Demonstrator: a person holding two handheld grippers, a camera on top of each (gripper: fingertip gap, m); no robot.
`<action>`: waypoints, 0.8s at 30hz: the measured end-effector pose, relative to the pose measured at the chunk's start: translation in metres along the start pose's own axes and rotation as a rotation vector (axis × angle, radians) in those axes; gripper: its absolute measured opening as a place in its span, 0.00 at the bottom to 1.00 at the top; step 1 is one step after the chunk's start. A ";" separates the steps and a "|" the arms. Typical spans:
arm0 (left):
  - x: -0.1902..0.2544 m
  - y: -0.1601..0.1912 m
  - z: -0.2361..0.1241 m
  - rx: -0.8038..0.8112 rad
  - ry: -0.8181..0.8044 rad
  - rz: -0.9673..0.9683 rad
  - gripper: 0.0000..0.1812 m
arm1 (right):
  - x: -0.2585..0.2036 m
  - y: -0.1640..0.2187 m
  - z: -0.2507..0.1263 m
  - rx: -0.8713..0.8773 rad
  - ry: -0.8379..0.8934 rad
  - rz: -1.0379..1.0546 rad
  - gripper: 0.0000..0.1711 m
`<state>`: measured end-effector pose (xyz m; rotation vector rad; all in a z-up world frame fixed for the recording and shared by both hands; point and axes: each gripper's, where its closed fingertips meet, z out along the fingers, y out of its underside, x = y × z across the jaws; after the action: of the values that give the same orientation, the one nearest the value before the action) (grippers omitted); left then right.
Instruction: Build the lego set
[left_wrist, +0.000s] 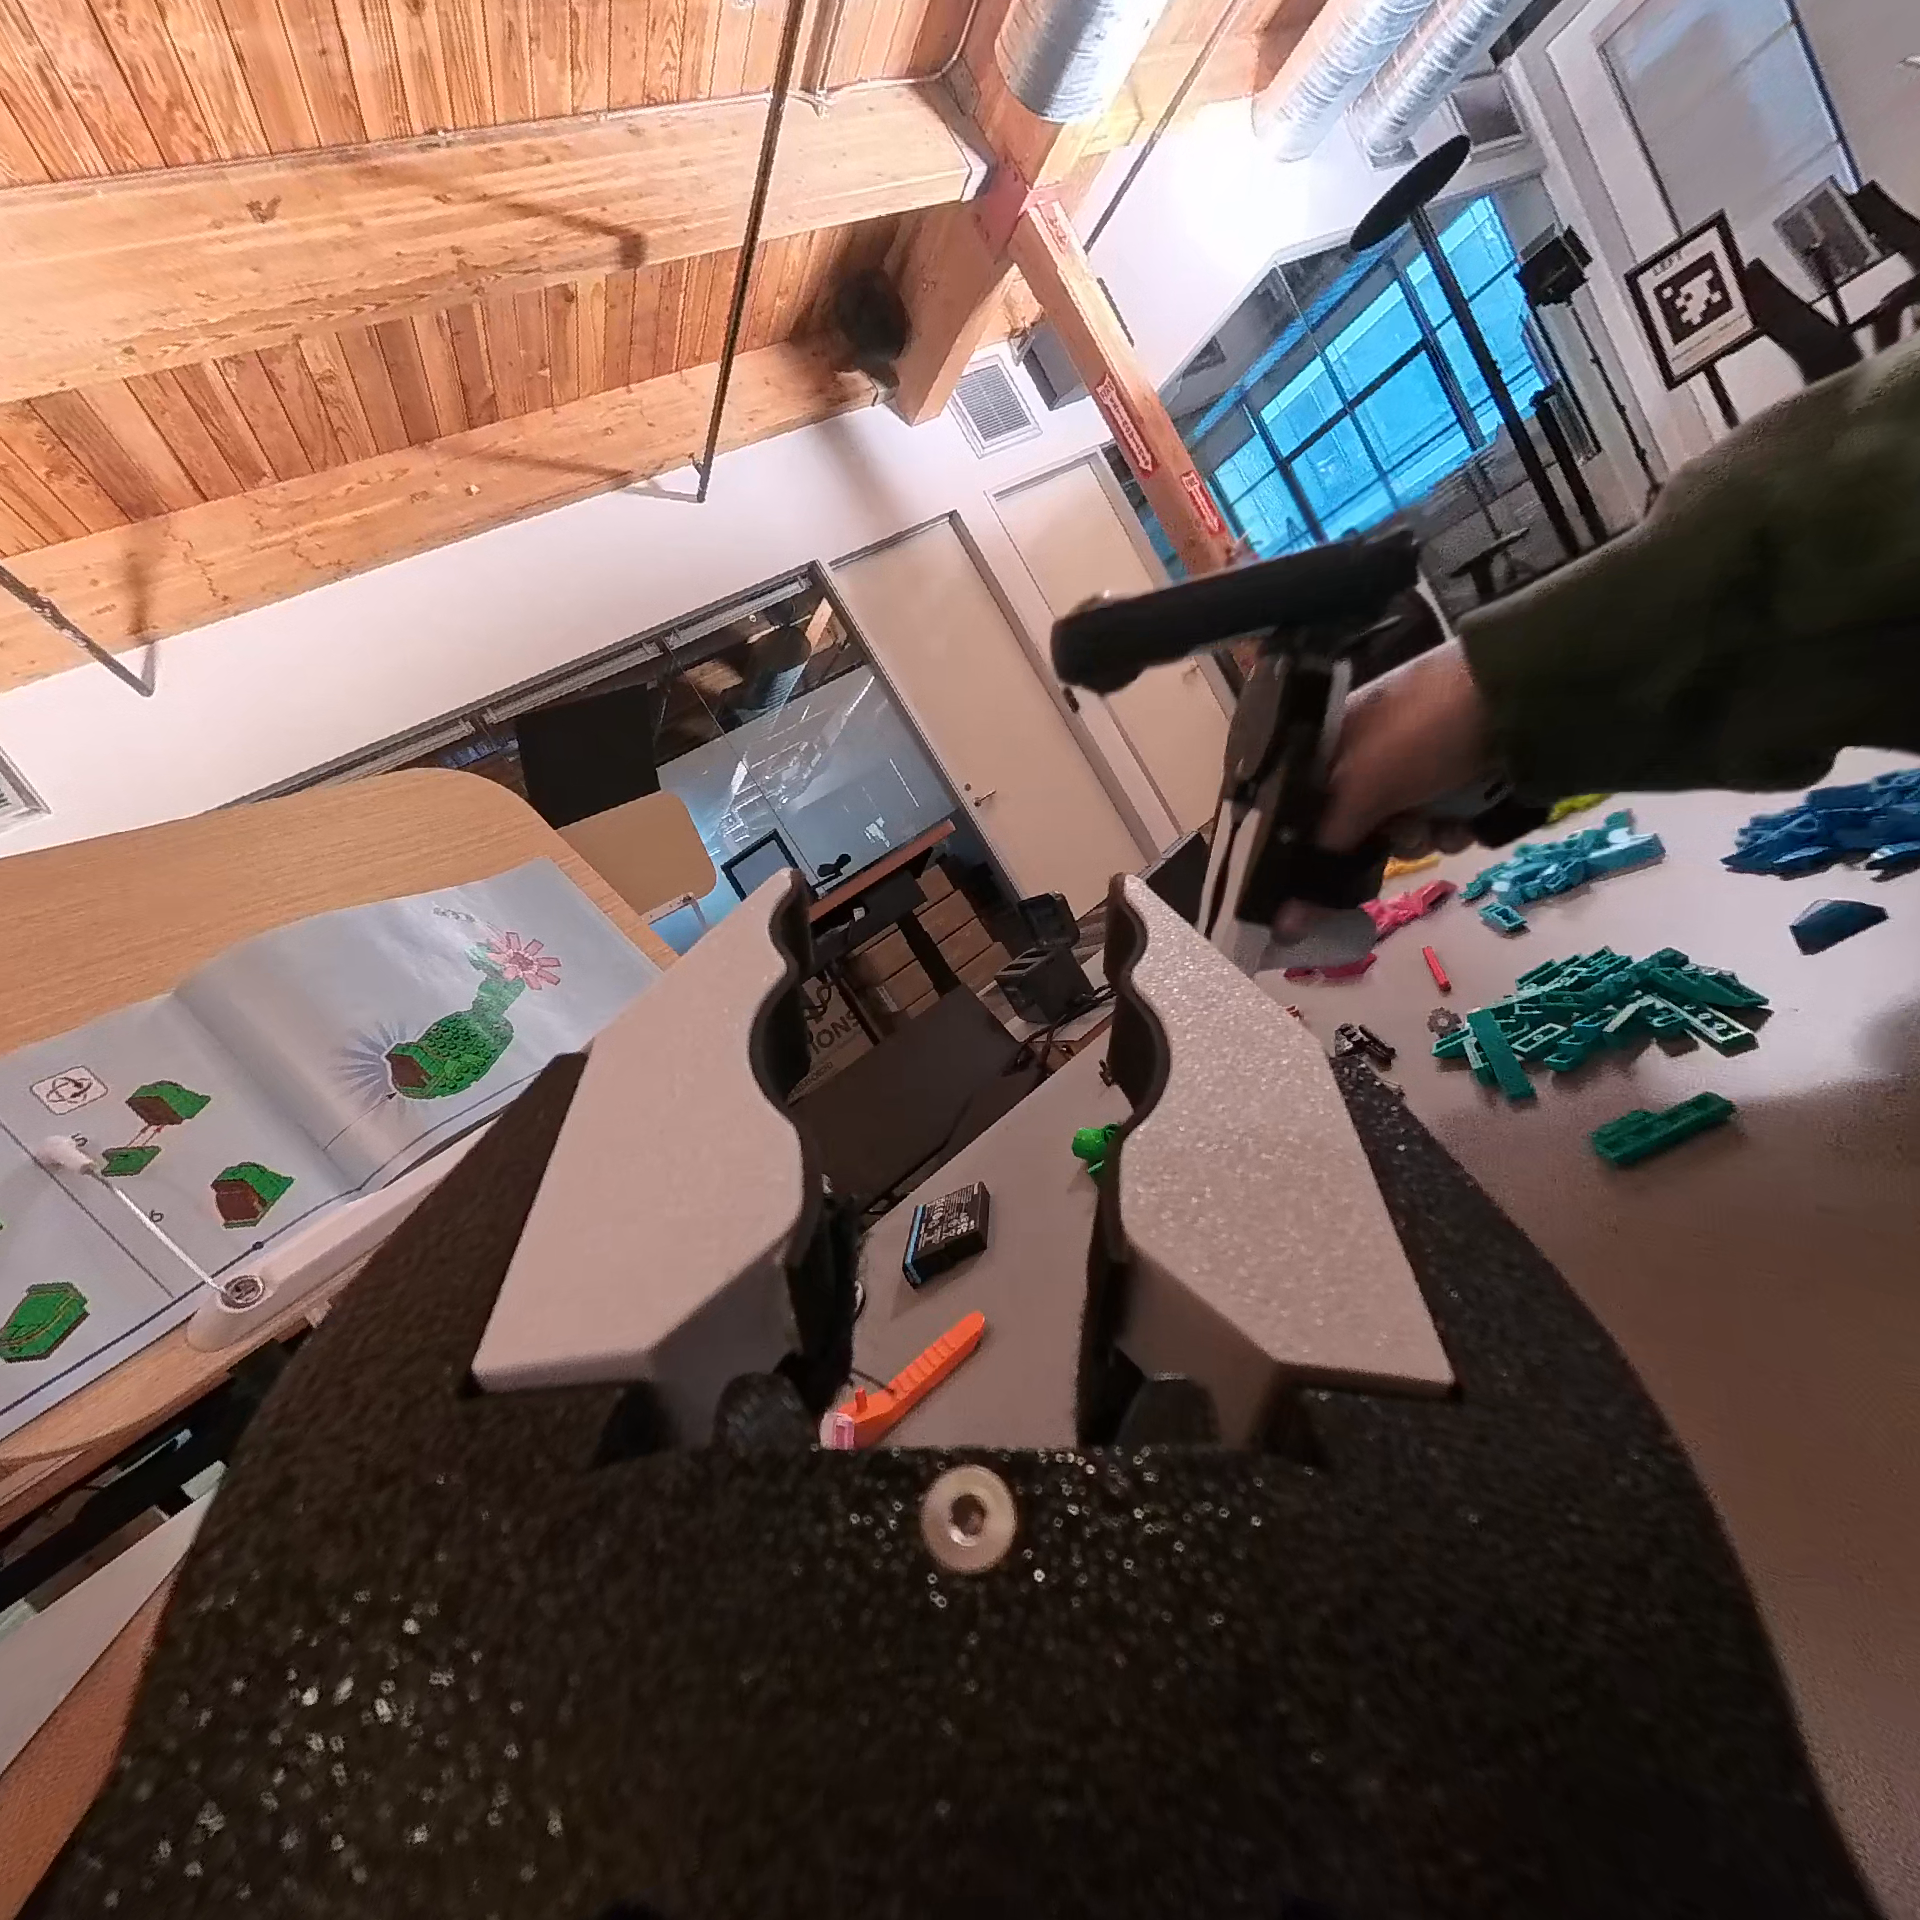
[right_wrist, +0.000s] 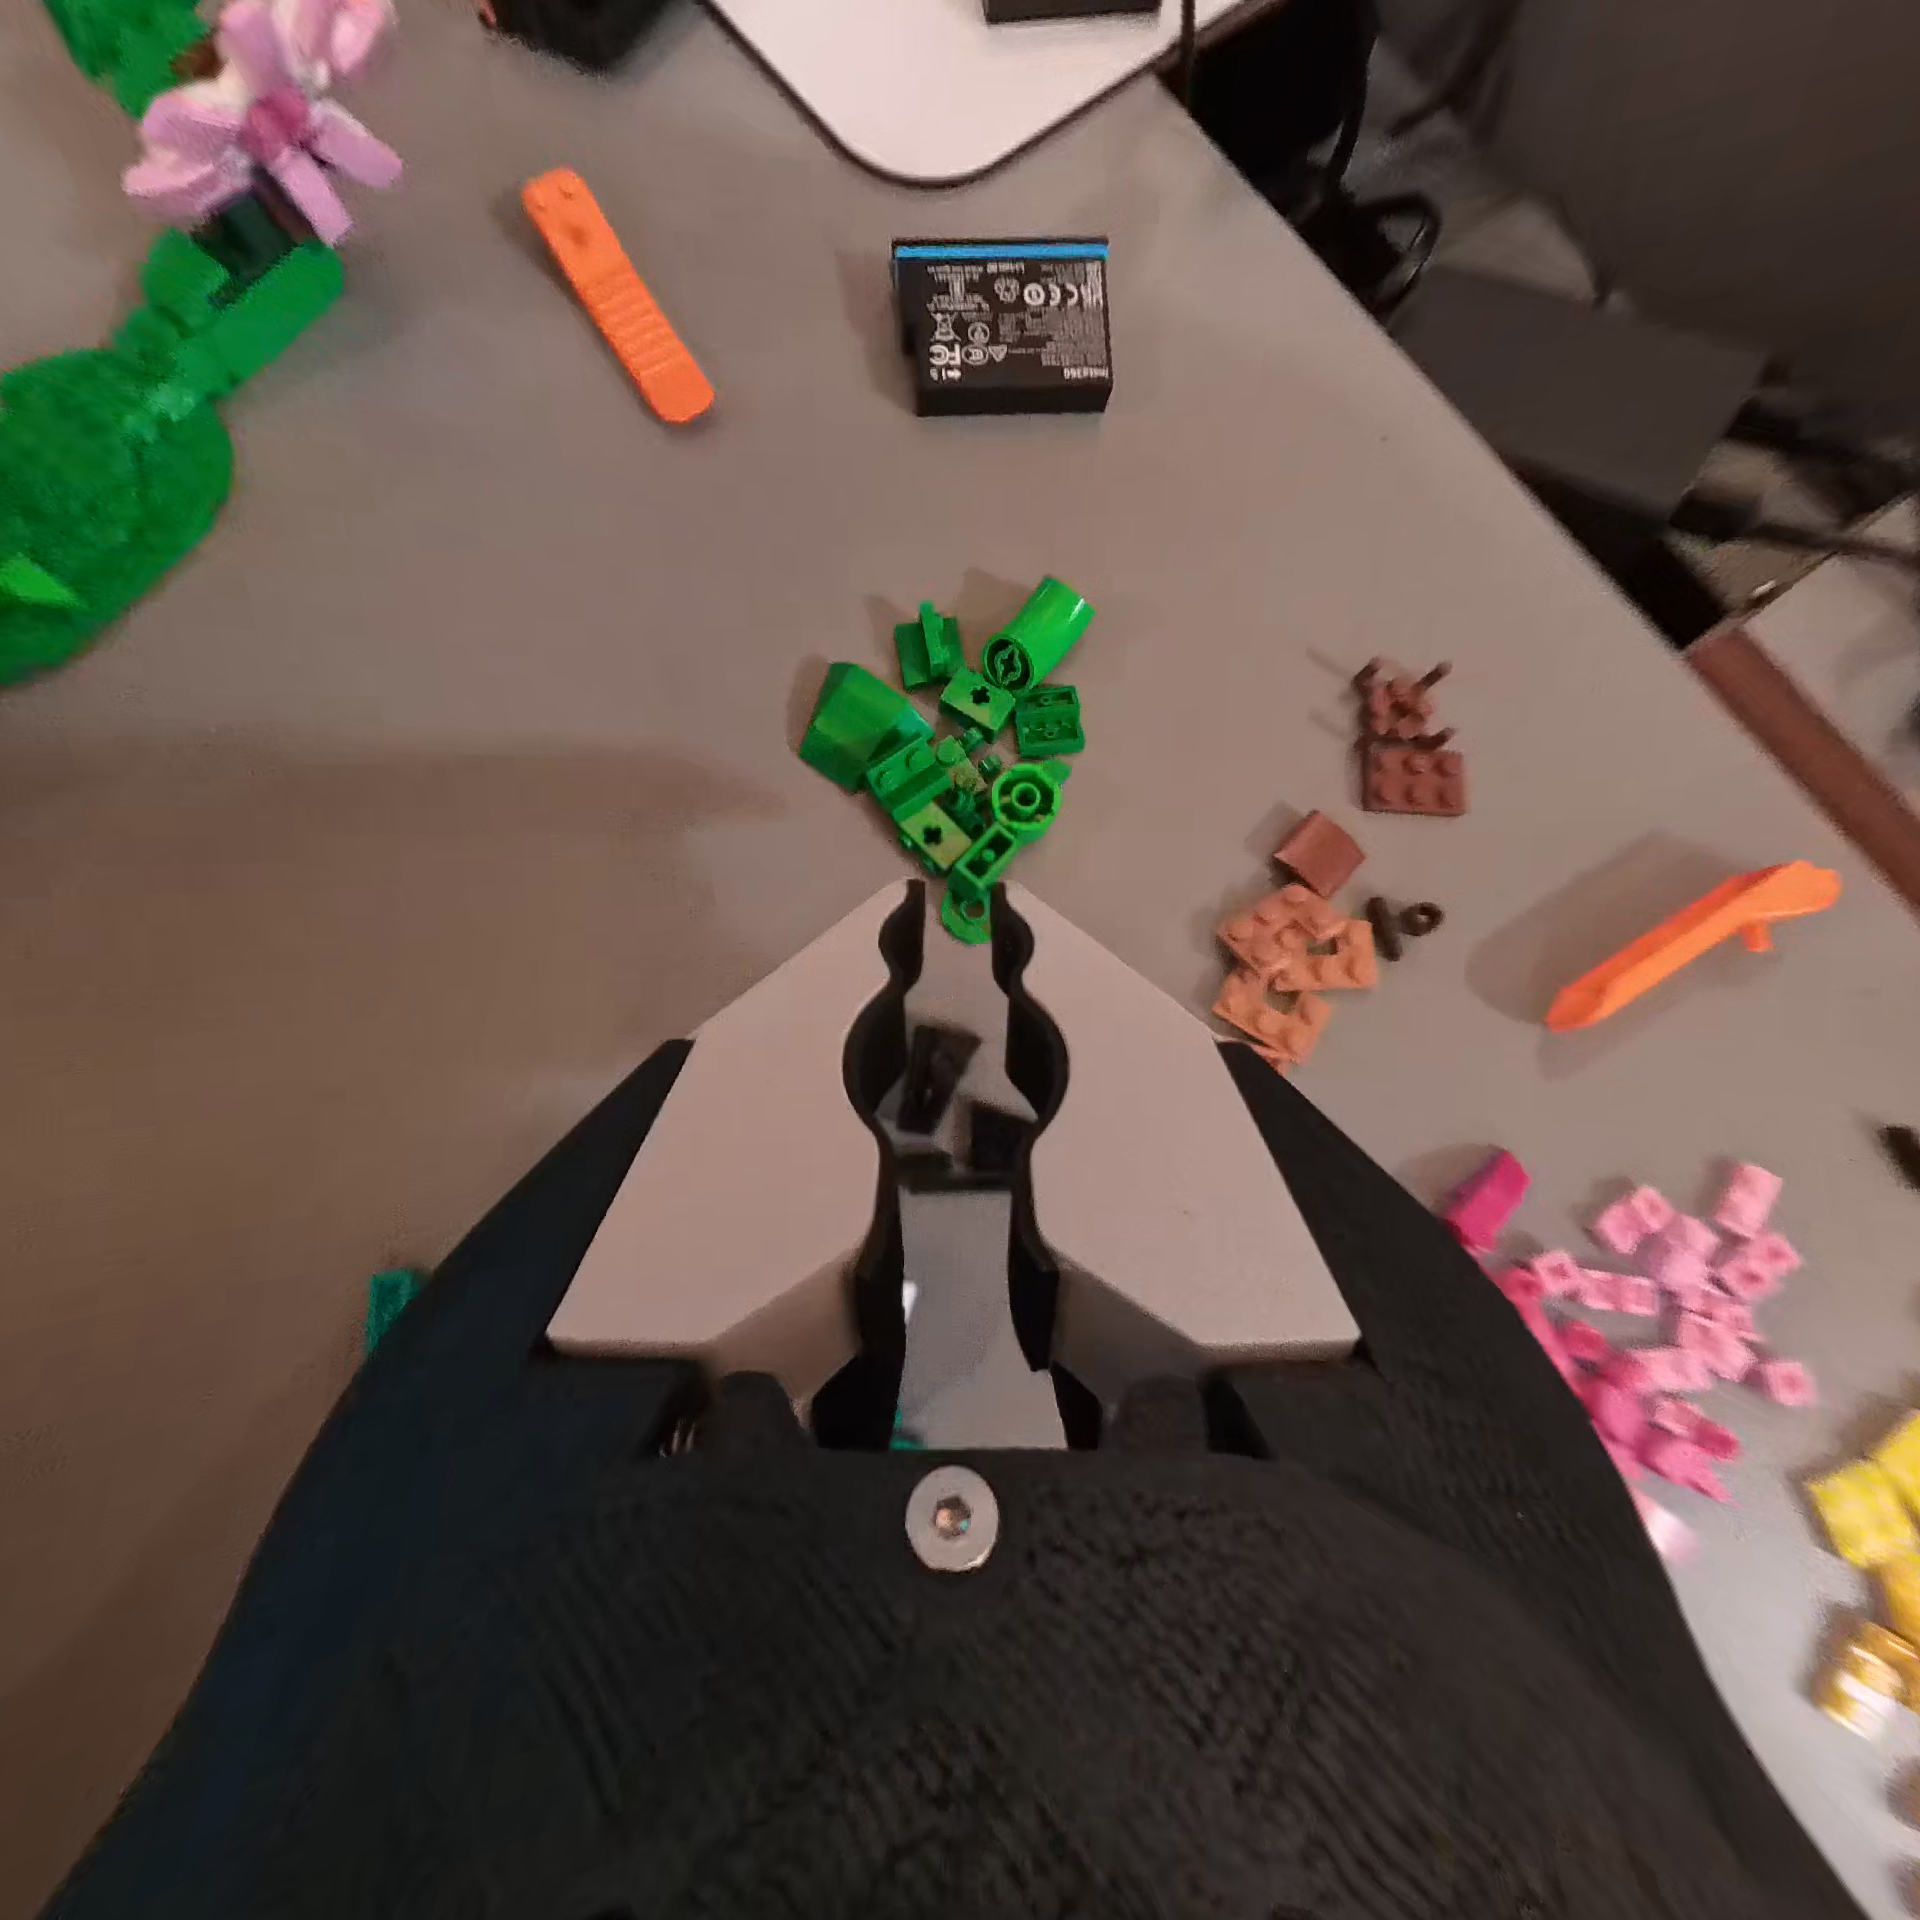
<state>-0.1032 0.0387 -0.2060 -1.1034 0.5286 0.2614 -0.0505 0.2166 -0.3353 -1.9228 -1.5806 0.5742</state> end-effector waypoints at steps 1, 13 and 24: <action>0.000 0.000 0.000 0.001 -0.001 -0.001 0.29 | 0.000 0.000 0.006 -0.011 -0.023 0.047 0.07; 0.002 -0.005 0.000 0.014 0.006 0.012 0.29 | -0.011 0.010 0.027 -0.175 -0.045 -0.445 0.13; 0.003 -0.006 0.000 0.014 0.010 0.016 0.29 | -0.005 0.011 0.038 -0.325 -0.141 -0.585 0.11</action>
<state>-0.0979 0.0361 -0.2034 -1.0881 0.5473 0.2657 -0.0680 0.2166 -0.3711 -1.5277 -2.3162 0.2120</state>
